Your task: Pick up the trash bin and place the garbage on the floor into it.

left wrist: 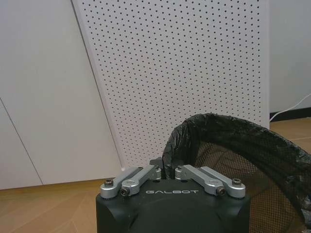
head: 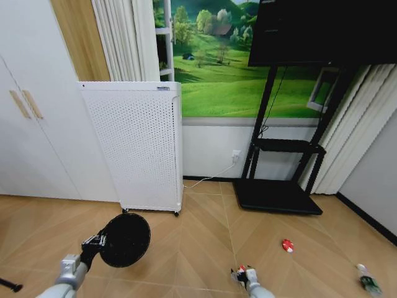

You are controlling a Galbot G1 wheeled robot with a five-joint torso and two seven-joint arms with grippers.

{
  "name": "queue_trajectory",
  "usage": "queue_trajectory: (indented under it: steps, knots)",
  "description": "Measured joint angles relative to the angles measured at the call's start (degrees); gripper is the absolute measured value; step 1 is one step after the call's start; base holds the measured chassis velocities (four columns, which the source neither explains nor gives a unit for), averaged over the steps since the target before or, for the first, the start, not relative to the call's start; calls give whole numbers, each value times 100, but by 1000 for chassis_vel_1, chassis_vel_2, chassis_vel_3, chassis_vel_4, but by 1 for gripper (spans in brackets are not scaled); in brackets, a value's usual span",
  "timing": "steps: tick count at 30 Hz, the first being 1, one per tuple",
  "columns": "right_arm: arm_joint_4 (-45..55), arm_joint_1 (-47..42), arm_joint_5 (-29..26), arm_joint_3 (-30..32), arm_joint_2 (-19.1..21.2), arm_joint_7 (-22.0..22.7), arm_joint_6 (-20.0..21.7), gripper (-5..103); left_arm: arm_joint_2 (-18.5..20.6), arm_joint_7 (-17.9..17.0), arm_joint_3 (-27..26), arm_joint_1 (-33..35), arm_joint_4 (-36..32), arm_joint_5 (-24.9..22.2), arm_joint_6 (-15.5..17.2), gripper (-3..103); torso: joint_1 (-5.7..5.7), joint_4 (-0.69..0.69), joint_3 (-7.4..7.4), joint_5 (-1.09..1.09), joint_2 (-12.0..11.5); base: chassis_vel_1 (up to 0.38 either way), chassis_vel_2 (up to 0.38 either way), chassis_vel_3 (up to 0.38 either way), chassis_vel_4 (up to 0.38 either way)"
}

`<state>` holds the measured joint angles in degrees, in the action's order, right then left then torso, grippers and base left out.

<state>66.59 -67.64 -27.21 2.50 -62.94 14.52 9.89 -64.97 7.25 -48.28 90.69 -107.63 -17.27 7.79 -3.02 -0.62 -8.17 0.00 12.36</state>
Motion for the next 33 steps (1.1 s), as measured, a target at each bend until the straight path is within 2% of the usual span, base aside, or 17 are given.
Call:
queue_trajectory:
  steps: [5, 16, 25, 33]
  knots:
    - [-57, -20, 21, 14, 7, 12, 1, 100, -3, 0, 45, -33, 38, 18, 0, 7, 0, 0, 0, 0, 0, 0, 0, 0, 0]
    - [-696, 268, 211, -7, -414, 13, -33, 100, 0, 0, 58, -17, 42, 46, -27, 7, 0, 2, 0, 1, 0, 0, 0, 0, 0]
    - [-899, 308, 300, 103, -310, 1, -73, 100, -14, 0, 69, -28, 60, 61, -57, 7, 0, 0, 0, 0, 0, 0, 0, 0, 0]
    - [-1060, 362, 408, 139, -379, -10, -89, 100, -24, 5, 85, -41, 77, 62, -79, 7, 0, 0, 0, 0, 0, 0, 0, 0, 0]
